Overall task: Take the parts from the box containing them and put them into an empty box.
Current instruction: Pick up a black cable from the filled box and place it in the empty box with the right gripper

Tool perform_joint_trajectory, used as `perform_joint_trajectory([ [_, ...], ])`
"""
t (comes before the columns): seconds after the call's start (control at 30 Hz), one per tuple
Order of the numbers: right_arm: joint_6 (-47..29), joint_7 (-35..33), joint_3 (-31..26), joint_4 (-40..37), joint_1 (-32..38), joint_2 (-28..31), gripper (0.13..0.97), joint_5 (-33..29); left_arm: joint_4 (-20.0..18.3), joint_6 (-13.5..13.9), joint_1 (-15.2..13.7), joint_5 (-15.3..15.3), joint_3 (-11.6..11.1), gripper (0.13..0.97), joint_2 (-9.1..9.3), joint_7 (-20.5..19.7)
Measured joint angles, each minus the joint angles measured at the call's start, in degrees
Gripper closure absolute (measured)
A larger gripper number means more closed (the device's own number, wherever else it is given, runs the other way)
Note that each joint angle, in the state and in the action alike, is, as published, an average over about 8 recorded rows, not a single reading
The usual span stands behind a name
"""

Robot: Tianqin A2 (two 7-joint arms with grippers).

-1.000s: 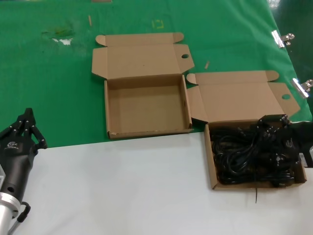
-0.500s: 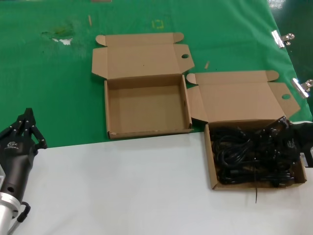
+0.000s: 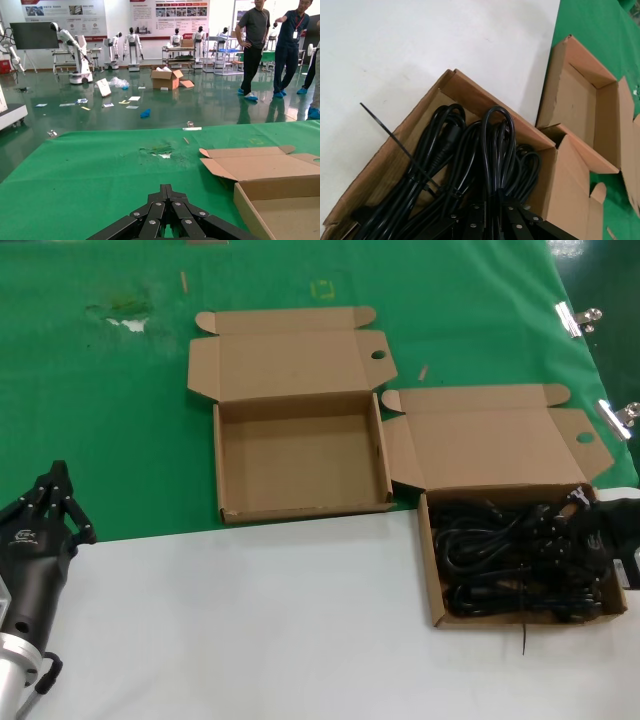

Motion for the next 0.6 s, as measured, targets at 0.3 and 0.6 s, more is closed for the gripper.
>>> perform_joint_trajectory([
  [0.3,-0.4,6.4,0.4,4.7,0.4,1.7,0.926,-0.1,0.0,0.0,0.0,0.0,0.0,0.957,0.0,0.0],
  [0.6,-1.0,17.4,0.4,11.3,1.7,2.8,0.926,-0.4,0.0,0.0,0.0,0.0,0.0,0.957,0.0,0.0],
])
